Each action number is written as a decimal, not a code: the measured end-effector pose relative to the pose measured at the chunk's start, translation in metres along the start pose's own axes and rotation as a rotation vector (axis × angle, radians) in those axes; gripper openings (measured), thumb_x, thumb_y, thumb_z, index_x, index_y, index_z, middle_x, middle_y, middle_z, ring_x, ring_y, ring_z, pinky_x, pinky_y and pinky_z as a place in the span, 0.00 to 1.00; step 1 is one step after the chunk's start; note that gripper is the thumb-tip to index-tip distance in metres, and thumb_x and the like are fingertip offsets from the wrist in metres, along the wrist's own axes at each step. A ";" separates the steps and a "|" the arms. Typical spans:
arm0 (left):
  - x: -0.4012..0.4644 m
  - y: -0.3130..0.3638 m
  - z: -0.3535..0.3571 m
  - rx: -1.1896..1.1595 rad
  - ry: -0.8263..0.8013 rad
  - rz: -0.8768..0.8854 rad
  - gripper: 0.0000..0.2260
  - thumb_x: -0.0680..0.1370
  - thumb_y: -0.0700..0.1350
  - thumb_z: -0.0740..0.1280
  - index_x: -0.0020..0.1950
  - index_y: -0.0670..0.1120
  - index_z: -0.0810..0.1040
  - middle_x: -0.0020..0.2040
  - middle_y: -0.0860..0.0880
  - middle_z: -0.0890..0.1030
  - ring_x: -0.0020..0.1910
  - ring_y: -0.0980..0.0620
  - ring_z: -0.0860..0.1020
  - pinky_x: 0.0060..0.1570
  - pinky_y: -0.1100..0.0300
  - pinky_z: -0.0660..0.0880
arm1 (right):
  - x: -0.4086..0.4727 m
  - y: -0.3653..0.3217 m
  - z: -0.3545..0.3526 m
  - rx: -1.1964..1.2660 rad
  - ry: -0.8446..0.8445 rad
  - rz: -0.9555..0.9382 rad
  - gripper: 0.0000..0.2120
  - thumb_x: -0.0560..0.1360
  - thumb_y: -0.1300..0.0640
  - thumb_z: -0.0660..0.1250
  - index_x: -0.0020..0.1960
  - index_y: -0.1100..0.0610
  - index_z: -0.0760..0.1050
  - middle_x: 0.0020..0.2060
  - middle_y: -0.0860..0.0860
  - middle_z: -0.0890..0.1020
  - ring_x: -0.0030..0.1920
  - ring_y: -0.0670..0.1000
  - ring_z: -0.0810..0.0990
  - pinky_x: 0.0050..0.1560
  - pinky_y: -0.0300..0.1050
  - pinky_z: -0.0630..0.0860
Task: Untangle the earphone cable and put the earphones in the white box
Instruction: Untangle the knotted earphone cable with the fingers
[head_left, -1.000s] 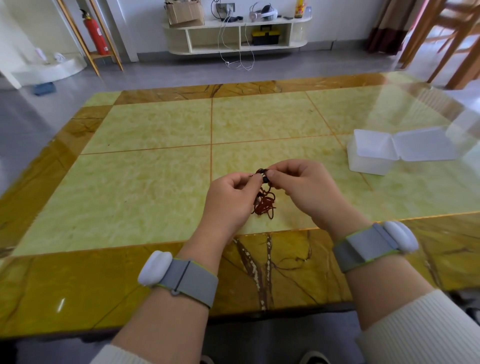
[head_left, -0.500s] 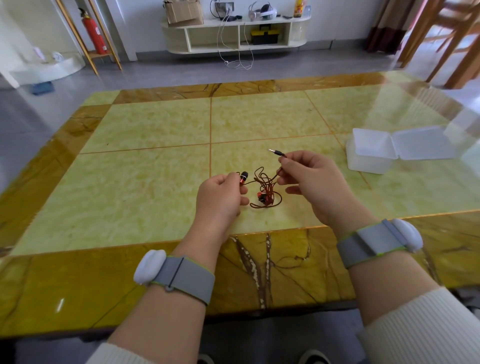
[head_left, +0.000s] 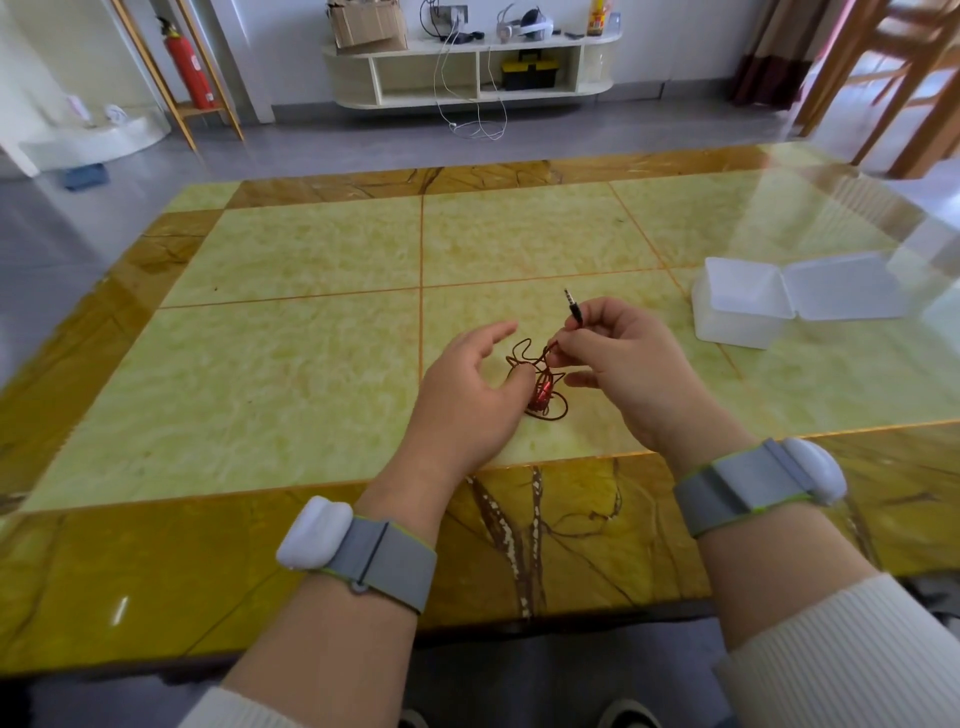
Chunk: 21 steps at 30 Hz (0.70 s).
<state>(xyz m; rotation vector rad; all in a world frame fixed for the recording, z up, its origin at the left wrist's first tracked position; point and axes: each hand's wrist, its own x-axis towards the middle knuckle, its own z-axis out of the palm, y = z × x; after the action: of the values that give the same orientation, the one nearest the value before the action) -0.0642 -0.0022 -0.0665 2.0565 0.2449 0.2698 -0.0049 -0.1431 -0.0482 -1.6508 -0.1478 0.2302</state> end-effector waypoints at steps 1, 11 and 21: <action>0.000 -0.001 0.002 0.031 -0.030 0.018 0.20 0.77 0.50 0.69 0.69 0.57 0.74 0.61 0.59 0.74 0.60 0.59 0.73 0.60 0.59 0.72 | 0.000 0.000 0.000 0.010 -0.002 -0.004 0.07 0.75 0.66 0.66 0.45 0.55 0.74 0.40 0.53 0.84 0.42 0.49 0.83 0.45 0.48 0.78; 0.006 -0.012 0.007 -0.112 0.102 -0.094 0.06 0.75 0.41 0.71 0.47 0.52 0.82 0.41 0.55 0.83 0.38 0.62 0.81 0.41 0.69 0.77 | 0.001 0.000 -0.003 0.162 0.000 0.013 0.12 0.75 0.70 0.65 0.41 0.55 0.68 0.38 0.53 0.81 0.38 0.51 0.83 0.42 0.48 0.77; 0.009 -0.010 0.003 -0.369 0.173 -0.155 0.16 0.75 0.33 0.69 0.58 0.50 0.76 0.44 0.49 0.84 0.44 0.55 0.84 0.43 0.65 0.79 | 0.003 0.006 -0.003 0.034 0.008 0.087 0.06 0.75 0.68 0.69 0.46 0.60 0.73 0.38 0.59 0.80 0.36 0.53 0.84 0.38 0.48 0.81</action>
<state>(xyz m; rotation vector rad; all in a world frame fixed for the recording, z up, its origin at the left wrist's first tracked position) -0.0552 0.0021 -0.0758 1.6420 0.4255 0.3682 -0.0018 -0.1461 -0.0544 -1.6258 -0.0658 0.2904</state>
